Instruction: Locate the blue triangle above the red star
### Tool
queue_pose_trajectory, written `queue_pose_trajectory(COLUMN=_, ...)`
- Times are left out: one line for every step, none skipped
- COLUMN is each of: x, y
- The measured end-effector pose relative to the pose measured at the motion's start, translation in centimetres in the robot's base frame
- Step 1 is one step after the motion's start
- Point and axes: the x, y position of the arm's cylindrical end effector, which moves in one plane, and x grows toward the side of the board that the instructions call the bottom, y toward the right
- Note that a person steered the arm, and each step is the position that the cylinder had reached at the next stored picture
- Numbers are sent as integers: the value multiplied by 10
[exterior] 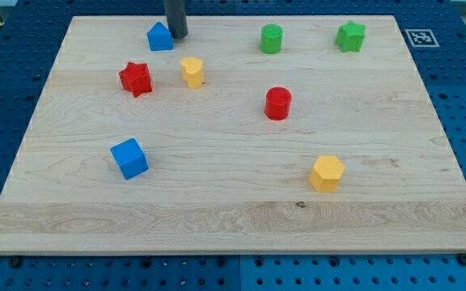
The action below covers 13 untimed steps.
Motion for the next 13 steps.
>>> queue_pose_trajectory(x=25, y=11)
queue_pose_trajectory(x=43, y=10)
queue_pose_trajectory(x=43, y=-2)
queue_pose_trajectory(x=36, y=-2)
queue_pose_trajectory(x=10, y=0)
queue_pose_trajectory(x=-2, y=0)
queue_pose_trajectory(x=-2, y=0)
queue_pose_trajectory(x=-1, y=0)
queue_pose_trajectory(x=-1, y=-2)
queue_pose_trajectory(x=-1, y=-3)
queue_pose_trajectory(x=1, y=-5)
queue_pose_trajectory(x=1, y=-9)
queue_pose_trajectory(x=1, y=-10)
